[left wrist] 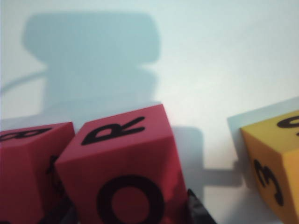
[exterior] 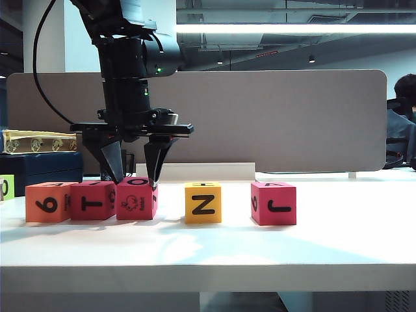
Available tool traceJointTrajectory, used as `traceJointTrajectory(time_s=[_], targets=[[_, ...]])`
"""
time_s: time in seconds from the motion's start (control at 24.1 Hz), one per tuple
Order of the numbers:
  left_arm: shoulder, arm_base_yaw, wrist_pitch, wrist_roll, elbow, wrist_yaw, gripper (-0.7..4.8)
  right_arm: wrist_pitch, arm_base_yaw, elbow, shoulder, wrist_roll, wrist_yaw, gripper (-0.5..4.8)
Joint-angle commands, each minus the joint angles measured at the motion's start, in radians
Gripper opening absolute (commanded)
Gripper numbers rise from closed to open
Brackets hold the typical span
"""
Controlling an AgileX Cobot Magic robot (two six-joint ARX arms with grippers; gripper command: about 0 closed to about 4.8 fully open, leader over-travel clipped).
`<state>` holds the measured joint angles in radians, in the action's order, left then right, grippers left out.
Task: Select the appropriate blocks from the scattered letter blocks on the table and arrange them in a row to spell out "ALOHA".
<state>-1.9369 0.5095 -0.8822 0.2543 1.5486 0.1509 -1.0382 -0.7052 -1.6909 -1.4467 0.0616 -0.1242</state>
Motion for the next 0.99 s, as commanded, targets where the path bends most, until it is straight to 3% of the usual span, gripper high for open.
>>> traceJointTrajectory(time_s=[0.04, 0.33, 0.46, 0.66, 0.87, 0.99], targets=[[-0.005, -0.005, -0.048, -0.016, -0.006, 0.059, 2.68, 0.001, 0.000, -0.003, 0.006, 0.003, 0.003, -0.05], [-0.005, -0.005, -0.044, -0.022, -0.003, 0.059, 2.83, -0.002, 0.000, -0.003, 0.006, 0.003, 0.003, -0.05], [-0.003, -0.005, -0.045, -0.038, 0.037, 0.059, 3.50, -0.002, 0.000, -0.003, 0.006, 0.003, 0.003, -0.05], [-0.002, -0.005, -0.056, -0.057, 0.119, 0.043, 3.50, -0.005, 0.000, -0.003, 0.006, 0.003, 0.003, -0.05], [-0.001, 0.008, -0.076, -0.151, 0.181, -0.161, 3.50, -0.002, 0.000, -0.003, 0.006, 0.003, 0.003, -0.05], [-0.001, 0.043, -0.150, -0.226, 0.180, -0.208, 3.29, -0.001, 0.000, -0.003, 0.006, 0.003, 0.003, -0.05]])
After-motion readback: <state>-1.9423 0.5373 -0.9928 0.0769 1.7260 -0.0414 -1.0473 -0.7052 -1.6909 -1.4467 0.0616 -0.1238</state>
